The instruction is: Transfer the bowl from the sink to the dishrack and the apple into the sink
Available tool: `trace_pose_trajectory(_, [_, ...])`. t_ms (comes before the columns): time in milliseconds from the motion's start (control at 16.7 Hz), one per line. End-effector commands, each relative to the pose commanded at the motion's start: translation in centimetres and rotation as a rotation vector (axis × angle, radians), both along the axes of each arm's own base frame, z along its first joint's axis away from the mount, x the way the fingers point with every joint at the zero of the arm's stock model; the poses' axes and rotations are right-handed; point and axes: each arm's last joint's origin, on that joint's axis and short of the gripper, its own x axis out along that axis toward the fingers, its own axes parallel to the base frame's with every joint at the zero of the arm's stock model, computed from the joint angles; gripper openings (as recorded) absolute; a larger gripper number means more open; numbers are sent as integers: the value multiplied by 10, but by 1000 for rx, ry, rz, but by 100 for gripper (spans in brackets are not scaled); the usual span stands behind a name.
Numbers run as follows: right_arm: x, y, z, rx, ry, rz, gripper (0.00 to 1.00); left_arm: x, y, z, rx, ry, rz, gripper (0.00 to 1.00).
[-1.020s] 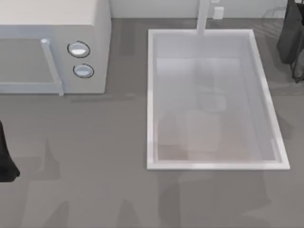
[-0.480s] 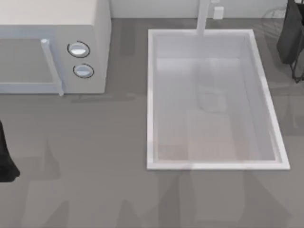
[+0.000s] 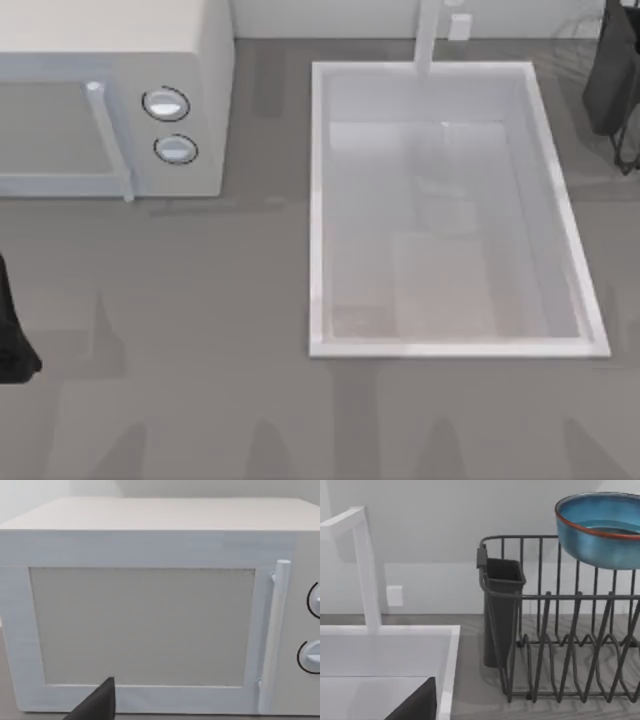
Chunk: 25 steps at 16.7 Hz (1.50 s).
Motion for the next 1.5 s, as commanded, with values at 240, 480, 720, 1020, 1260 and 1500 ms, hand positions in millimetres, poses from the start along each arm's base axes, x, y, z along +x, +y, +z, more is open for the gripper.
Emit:
trace_pose_trajectory(240, [-3, 2, -12, -1, -7, 6, 100, 0, 0, 0, 0, 0, 0, 100])
trace_pose_trajectory(480, [-3, 2, -12, -1, -7, 6, 100, 0, 0, 0, 0, 0, 0, 100])
trace_pose_trajectory(720, [-3, 2, -12, -1, -7, 6, 100, 0, 0, 0, 0, 0, 0, 100])
trace_pose_trajectory(1020, [-3, 2, -12, -1, -7, 6, 100, 0, 0, 0, 0, 0, 0, 100])
trace_pose_trajectory(1260, [-3, 2, -12, -1, -7, 6, 100, 0, 0, 0, 0, 0, 0, 100])
trace_pose_trajectory(1500, [-3, 2, -12, -1, -7, 6, 100, 0, 0, 0, 0, 0, 0, 100])
